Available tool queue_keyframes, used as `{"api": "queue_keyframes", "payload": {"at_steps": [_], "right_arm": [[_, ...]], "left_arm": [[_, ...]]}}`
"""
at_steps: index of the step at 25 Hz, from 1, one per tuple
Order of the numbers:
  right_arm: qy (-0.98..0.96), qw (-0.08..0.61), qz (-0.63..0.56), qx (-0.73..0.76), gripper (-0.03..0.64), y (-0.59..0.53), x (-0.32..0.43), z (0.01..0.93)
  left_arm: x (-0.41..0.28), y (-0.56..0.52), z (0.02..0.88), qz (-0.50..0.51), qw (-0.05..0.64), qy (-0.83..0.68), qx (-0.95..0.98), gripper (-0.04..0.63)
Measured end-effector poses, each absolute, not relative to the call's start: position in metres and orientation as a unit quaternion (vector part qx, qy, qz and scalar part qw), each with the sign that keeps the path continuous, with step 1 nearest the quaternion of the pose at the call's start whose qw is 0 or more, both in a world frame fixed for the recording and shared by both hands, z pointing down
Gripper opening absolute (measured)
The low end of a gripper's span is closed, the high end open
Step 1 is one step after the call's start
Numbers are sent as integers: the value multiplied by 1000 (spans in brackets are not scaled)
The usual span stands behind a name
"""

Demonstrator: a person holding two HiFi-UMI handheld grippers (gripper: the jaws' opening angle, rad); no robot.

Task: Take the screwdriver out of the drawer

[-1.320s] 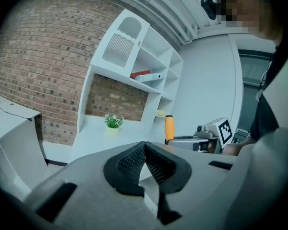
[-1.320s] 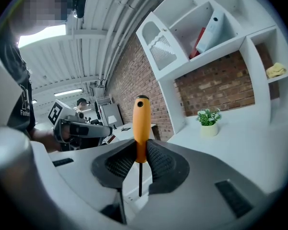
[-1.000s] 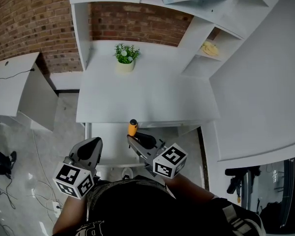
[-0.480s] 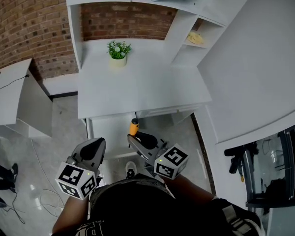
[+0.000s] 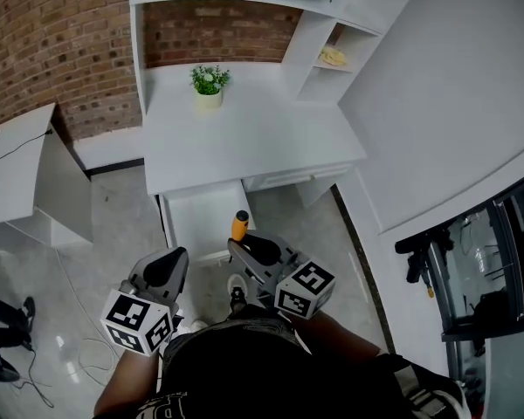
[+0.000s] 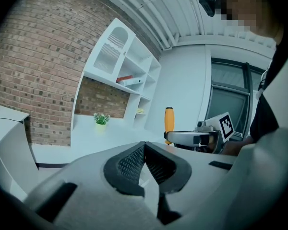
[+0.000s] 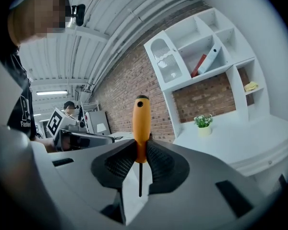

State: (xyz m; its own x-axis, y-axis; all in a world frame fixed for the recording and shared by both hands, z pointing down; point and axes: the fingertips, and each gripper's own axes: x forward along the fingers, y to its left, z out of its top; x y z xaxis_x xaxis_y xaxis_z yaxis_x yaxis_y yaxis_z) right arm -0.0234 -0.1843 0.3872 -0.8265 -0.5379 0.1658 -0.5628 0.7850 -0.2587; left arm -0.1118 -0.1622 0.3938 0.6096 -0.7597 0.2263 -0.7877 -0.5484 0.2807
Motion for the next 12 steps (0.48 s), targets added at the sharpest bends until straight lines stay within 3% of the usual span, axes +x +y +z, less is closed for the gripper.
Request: {"api": "queue_keyframes", "payload": {"at_steps": [12], "right_arm": [[-931, 46, 158, 326, 74, -136, -20, 392]], "left_arm": [[-112, -121, 400, 42, 182, -410, 893, 17]]}}
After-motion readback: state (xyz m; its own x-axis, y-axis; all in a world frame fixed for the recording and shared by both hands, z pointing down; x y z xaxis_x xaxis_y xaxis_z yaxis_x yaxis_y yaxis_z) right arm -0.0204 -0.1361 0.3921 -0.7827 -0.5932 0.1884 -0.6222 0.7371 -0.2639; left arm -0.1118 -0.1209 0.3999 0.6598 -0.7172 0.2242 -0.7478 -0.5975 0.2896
